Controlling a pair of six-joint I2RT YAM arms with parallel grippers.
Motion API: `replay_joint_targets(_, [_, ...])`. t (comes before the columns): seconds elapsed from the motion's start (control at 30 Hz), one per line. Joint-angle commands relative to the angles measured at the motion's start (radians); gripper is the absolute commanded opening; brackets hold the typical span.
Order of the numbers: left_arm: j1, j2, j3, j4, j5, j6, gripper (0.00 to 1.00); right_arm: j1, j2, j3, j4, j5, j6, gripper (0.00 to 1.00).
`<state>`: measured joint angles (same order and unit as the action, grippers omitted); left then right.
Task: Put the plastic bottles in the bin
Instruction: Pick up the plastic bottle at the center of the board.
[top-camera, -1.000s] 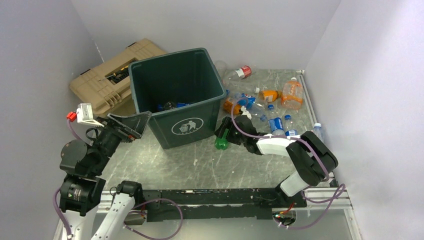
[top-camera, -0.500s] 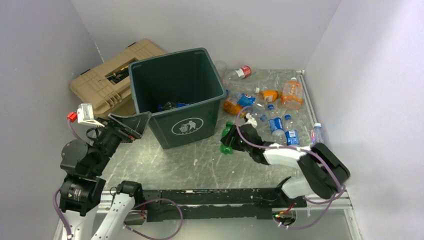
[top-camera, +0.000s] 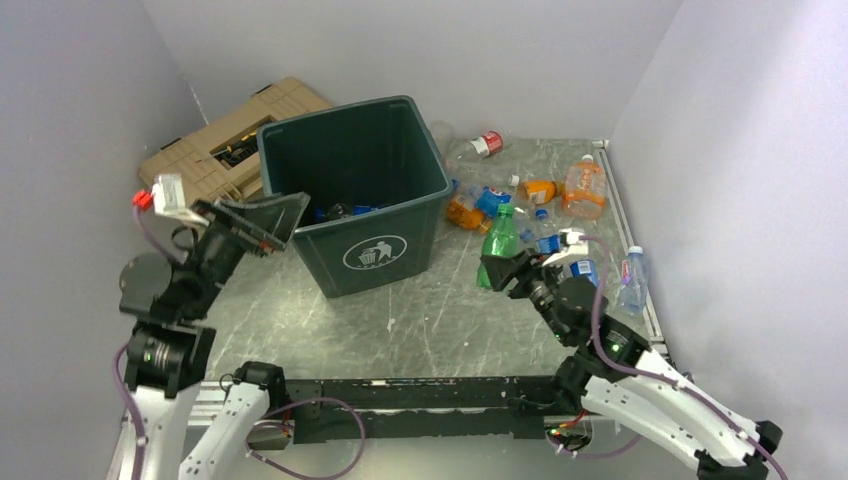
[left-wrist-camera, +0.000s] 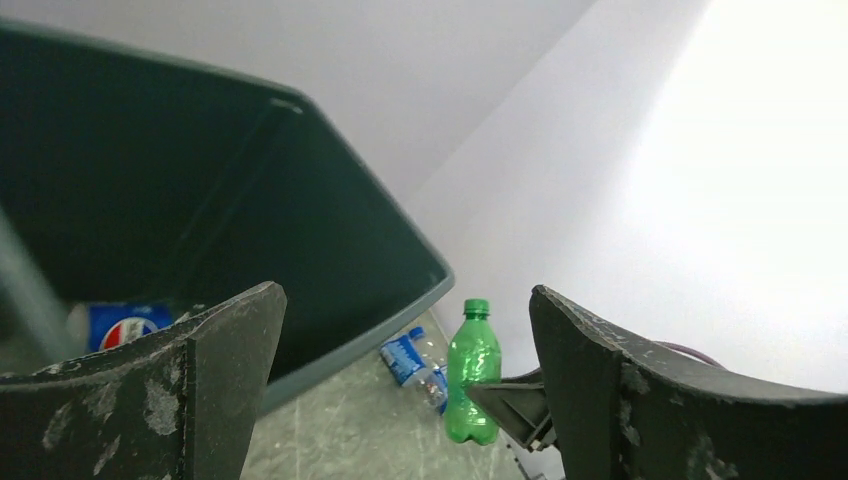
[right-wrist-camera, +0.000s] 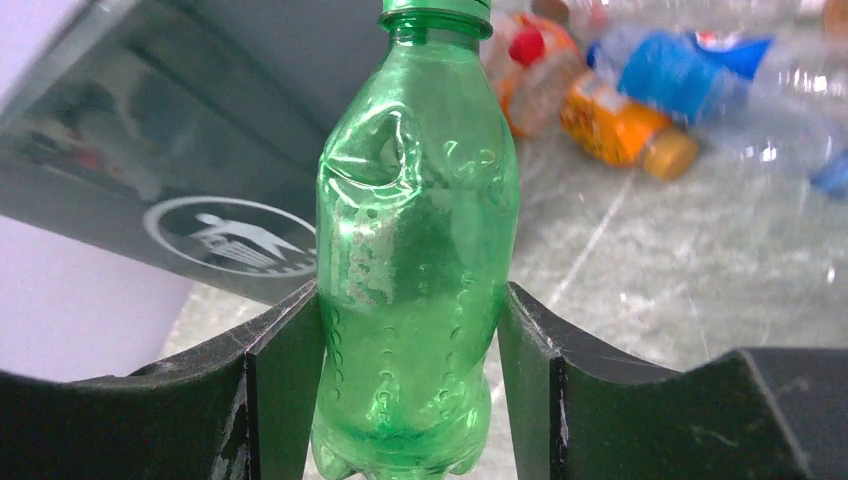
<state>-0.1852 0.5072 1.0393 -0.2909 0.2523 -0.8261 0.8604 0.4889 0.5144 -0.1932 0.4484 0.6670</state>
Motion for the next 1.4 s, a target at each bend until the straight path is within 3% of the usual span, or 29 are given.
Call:
replay_joint_targets(0.0, [-0.003,0.214,0.156,0.184,0.211,0.013,0.98,0.011,-0.06,0.117,-0.039,-0.047,-0.172,0.48])
replay_joint_targets(0.13, [-0.007,0.463,0.307,0.271,0.485,-0.041,0.96,0.011,-0.076,0.179,0.023,-0.211,-0.266,0.47])
replay_joint_targets(0.2, [-0.041,0.554,0.384,0.278,0.555,-0.028,0.98,0.011,-0.075,0.21,0.068,-0.298,-0.307,0.47])
replay_joint_targets(0.27, [-0.137,0.623,0.5,0.159,0.497,0.107,1.0,0.011,-0.036,0.265,0.068,-0.329,-0.332,0.47])
replay_joint_targets(0.33, [-0.318,0.692,0.649,-0.041,0.372,0.28,1.0,0.012,0.018,0.33,0.046,-0.33,-0.35,0.46])
replay_joint_targets(0.4, [-0.401,0.742,0.726,-0.086,0.272,0.349,0.99,0.013,0.049,0.358,0.073,-0.351,-0.365,0.46])
replay_joint_targets(0.63, [-0.424,0.767,0.676,0.007,0.296,0.319,1.0,0.031,0.147,0.414,0.157,-0.42,-0.406,0.46])
replay_joint_targets(1.07, [-0.43,0.728,0.571,0.16,0.353,0.259,0.99,0.199,0.308,0.48,0.327,-0.335,-0.487,0.46])
replay_joint_targets(1.37, [-0.43,0.733,0.548,0.19,0.4,0.207,0.82,0.218,0.318,0.464,0.388,-0.294,-0.503,0.45])
